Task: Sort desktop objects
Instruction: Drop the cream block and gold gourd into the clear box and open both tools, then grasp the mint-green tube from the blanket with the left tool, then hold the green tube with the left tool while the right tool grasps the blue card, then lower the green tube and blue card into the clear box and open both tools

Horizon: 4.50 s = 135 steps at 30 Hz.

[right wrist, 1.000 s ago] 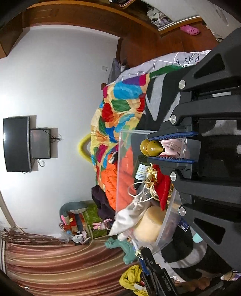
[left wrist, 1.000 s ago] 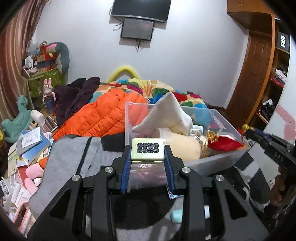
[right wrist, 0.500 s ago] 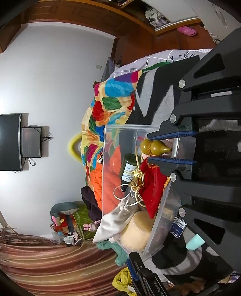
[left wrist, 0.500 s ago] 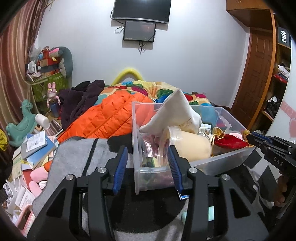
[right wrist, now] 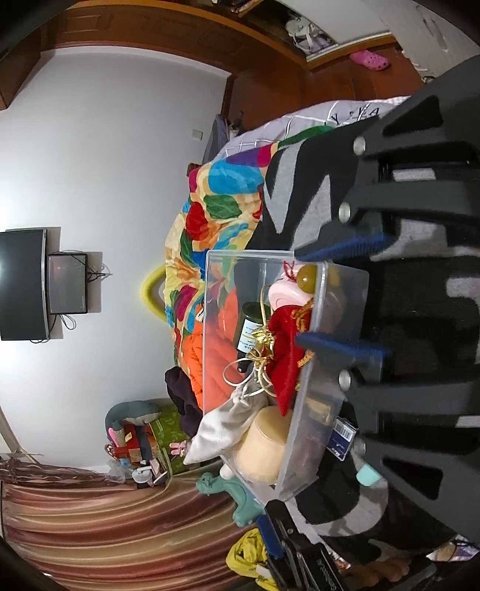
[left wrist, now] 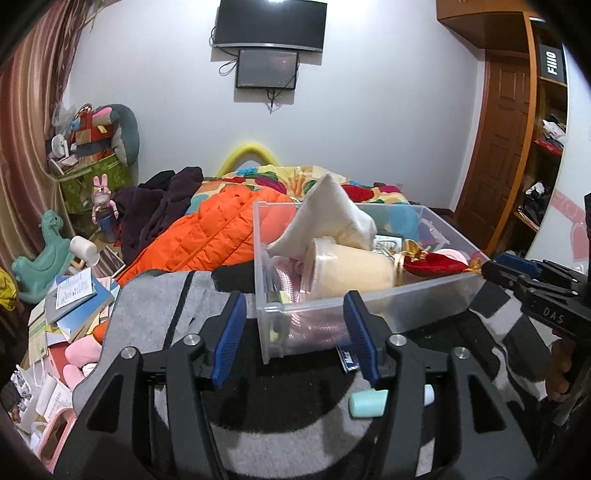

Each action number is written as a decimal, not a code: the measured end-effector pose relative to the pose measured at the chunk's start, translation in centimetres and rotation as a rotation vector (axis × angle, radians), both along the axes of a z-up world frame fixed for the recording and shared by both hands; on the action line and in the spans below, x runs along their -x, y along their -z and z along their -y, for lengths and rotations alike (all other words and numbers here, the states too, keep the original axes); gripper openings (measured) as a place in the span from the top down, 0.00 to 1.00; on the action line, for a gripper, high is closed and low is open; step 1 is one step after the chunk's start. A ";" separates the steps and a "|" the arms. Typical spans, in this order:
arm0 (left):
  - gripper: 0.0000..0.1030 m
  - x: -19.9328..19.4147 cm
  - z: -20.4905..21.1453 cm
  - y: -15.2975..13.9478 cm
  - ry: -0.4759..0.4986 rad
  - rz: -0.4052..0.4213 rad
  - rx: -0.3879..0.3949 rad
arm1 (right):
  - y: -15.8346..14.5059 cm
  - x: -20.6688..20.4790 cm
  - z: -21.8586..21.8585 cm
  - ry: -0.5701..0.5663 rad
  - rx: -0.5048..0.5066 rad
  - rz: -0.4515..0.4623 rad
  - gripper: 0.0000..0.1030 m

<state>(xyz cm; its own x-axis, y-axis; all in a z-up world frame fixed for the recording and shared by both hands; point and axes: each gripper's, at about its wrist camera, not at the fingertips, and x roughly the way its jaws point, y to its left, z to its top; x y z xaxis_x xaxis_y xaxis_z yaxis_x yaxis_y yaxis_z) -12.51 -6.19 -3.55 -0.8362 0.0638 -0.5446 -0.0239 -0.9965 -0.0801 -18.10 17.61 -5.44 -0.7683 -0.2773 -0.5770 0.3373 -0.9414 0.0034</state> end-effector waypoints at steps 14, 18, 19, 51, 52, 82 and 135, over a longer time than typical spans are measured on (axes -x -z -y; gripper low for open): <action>0.26 -1.6 -3.4 2.7 0.109 0.118 -0.013 | 2.1 -1.7 -1.0 -0.002 0.019 0.066 0.50; 0.20 -2.0 -5.3 4.0 0.146 0.171 -0.006 | 2.3 -2.0 -1.2 0.000 0.019 0.077 0.49; 0.19 -2.1 -5.7 4.2 0.152 0.179 -0.002 | 2.3 -2.1 -1.3 -0.001 0.021 0.078 0.49; 0.29 -6.2 0.4 5.1 -0.048 0.115 -0.068 | 4.0 -3.0 8.0 -0.170 -0.057 0.152 0.38; 0.29 -6.3 0.8 4.9 -0.061 0.107 -0.067 | 4.1 -2.9 8.7 -0.176 -0.064 0.165 0.38; 0.29 -8.2 1.4 2.6 -0.069 0.015 -0.101 | 4.6 -3.6 12.0 -0.166 -0.099 0.134 0.54; 0.28 6.8 -7.0 -0.7 0.053 -0.013 -0.008 | 0.5 2.8 1.2 -0.020 0.136 0.067 0.52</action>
